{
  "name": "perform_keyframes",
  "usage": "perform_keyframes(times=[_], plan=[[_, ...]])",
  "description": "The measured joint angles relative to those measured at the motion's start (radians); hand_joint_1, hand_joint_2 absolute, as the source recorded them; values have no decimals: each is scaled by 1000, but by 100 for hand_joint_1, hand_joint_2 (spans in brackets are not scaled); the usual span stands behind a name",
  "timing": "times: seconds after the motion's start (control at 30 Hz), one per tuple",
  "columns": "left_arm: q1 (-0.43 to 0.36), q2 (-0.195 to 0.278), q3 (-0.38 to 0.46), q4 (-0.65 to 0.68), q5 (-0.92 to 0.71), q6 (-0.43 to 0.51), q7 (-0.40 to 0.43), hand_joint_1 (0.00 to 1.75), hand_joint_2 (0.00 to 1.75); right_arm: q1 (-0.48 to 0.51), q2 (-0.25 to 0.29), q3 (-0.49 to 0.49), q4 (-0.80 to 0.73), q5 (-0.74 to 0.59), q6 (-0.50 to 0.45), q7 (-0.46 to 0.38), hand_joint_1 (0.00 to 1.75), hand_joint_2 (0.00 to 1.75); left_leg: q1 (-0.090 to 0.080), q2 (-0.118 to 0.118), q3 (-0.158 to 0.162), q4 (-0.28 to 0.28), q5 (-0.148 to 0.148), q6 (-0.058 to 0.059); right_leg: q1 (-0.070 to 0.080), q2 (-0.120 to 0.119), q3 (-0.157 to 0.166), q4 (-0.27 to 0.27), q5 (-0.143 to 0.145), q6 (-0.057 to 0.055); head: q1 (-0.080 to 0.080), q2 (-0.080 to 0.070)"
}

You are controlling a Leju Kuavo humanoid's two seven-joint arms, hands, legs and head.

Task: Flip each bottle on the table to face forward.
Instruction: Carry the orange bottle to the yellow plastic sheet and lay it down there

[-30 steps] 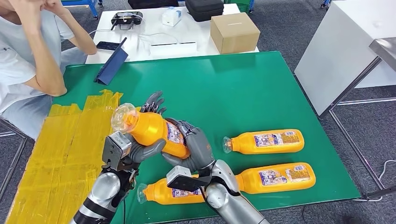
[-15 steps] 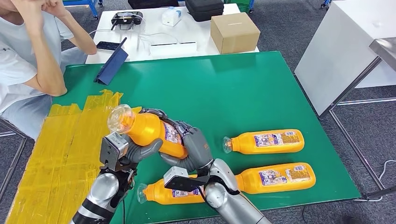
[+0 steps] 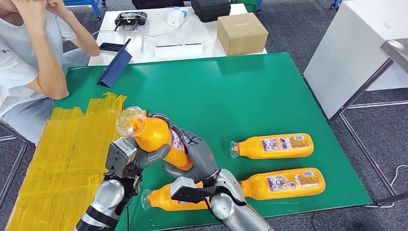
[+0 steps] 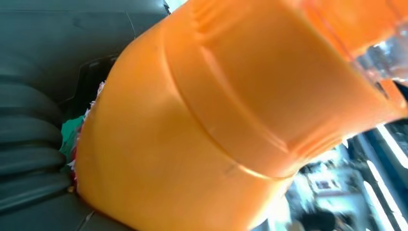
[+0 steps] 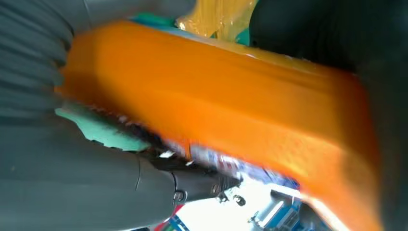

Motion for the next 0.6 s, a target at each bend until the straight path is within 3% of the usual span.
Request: perform_keyframes(times=[0.13,0.3,0.4,0.5,0.6], plan=[[3,3,28,-13,-186,196,-2,175,175,49,-9,-8,-105,-24,-35,-12,0,175,0,0,0,0,0,0,0,0,0,0,0,0,0,0],[5,8,71,-19,-300,292,8,175,175,90,-23,-19,-222,-31,-55,-23,0,175,0,0,0,0,0,0,0,0,0,0,0,0,0,0],[6,9,100,-19,-452,385,34,175,175,118,-31,-26,-297,-30,-84,-35,0,175,0,1,0,0,0,0,0,0,0,0,0,0,0,0],[5,14,137,-19,-810,495,125,175,175,146,-44,-33,-380,-21,-116,-37,0,175,0,0,0,0,0,0,0,0,0,0,0,0,0,0],[5,34,164,-17,-1217,511,256,175,175,176,-59,-44,-456,-6,-145,-33,0,175,0,0,0,0,0,0,0,0,0,0,0,0,0,0]])
